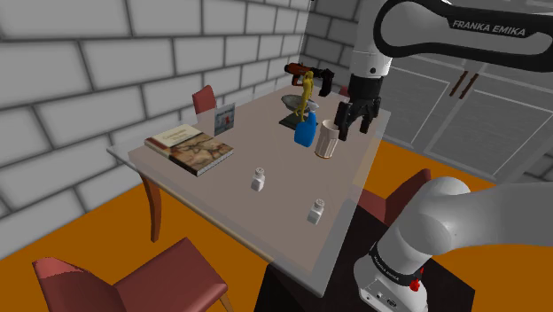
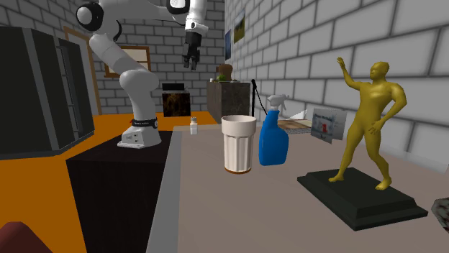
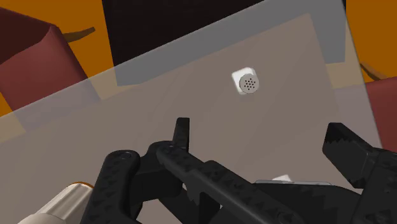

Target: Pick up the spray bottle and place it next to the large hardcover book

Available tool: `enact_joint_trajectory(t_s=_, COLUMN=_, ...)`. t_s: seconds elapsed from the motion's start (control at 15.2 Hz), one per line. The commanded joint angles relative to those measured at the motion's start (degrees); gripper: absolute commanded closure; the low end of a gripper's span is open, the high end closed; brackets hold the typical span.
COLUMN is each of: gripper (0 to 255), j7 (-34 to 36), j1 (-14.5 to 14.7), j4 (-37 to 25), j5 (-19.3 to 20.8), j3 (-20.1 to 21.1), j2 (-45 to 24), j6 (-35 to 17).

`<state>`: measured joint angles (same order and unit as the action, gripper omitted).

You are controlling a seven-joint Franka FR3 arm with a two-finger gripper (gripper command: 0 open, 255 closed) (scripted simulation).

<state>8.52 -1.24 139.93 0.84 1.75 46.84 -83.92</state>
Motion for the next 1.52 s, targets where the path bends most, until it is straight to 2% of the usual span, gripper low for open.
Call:
enact_joint_trajectory(t_s=0.0, gripper=0, j7=0.0, j1=0.0, j4=0.0, j5=0.0, j3=0.0, j2=0.0, j6=0.0)
enact_joint_trajectory(t_s=0.4, gripper=0, j7=-8.34, j1=-1.57, j4=-2.33, j5=4.79, j3=-6.38, j2=-8.17, j6=-7.58)
enact_joint_trajectory(t_s=0.79, gripper=0, j7=-16.4, j1=-2.42, j4=-7.45, j5=7.19, j3=-12.17, j2=-18.32, j6=-14.51)
enact_joint_trajectory(t_s=1.12, gripper=0, j7=-23.31, j1=-2.67, j4=-13.79, j5=6.99, j3=-16.46, j2=-27.85, j6=-19.2)
enact_joint_trajectory(t_s=1.45, gripper=0, j7=-30.63, j1=-3.0, j4=-22.0, j5=4.59, j3=-20.05, j2=-38.19, j6=-22.46)
